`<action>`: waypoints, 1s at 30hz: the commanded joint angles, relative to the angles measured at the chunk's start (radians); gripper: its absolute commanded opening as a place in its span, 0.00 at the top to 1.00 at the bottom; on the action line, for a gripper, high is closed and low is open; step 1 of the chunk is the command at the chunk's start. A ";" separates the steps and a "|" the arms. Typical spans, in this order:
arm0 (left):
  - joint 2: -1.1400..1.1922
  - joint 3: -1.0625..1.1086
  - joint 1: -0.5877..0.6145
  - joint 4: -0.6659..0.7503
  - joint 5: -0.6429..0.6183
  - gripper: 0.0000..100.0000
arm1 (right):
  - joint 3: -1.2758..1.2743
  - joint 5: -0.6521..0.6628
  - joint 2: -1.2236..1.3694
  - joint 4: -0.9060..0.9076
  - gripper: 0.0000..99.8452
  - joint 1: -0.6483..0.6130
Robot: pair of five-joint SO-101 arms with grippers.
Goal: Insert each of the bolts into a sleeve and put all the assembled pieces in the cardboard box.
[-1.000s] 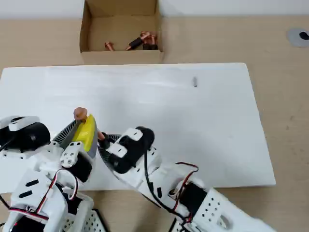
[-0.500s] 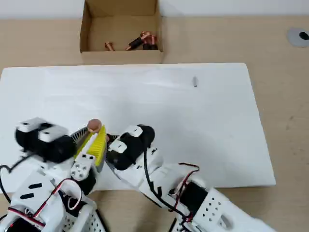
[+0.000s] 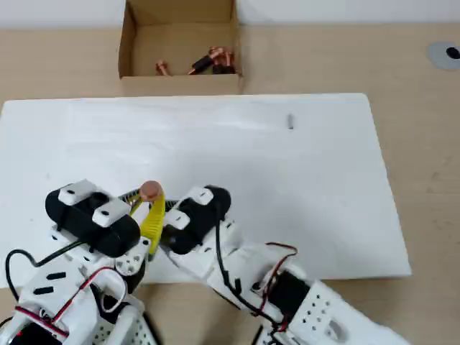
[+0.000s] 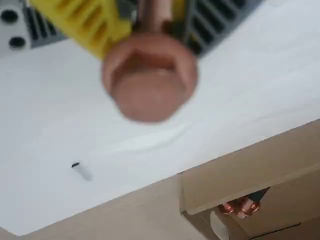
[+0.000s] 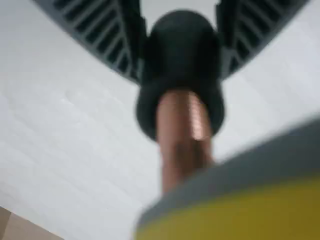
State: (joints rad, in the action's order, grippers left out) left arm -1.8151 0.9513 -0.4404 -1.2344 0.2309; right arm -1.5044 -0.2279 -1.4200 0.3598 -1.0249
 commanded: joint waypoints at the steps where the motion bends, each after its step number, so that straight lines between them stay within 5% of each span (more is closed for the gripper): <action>1: 0.001 -0.034 -0.005 0.003 0.011 0.99 | 0.068 0.055 -0.016 -0.003 0.99 0.015; 7: 0.005 -0.037 0.000 -0.006 0.006 0.95 | 0.070 0.083 -0.016 -0.008 0.99 0.016; 16: 0.001 -0.048 0.221 -0.183 0.003 0.81 | 0.071 0.083 -0.016 -0.005 0.99 0.016; 30: 0.001 -0.118 0.219 -0.169 0.002 0.79 | 0.070 0.083 -0.016 -0.008 0.99 0.031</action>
State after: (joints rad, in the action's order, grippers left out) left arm -1.8151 0.8884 -0.2286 -1.4108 0.2371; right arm -1.5044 -0.1588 -1.4200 0.3598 -1.0188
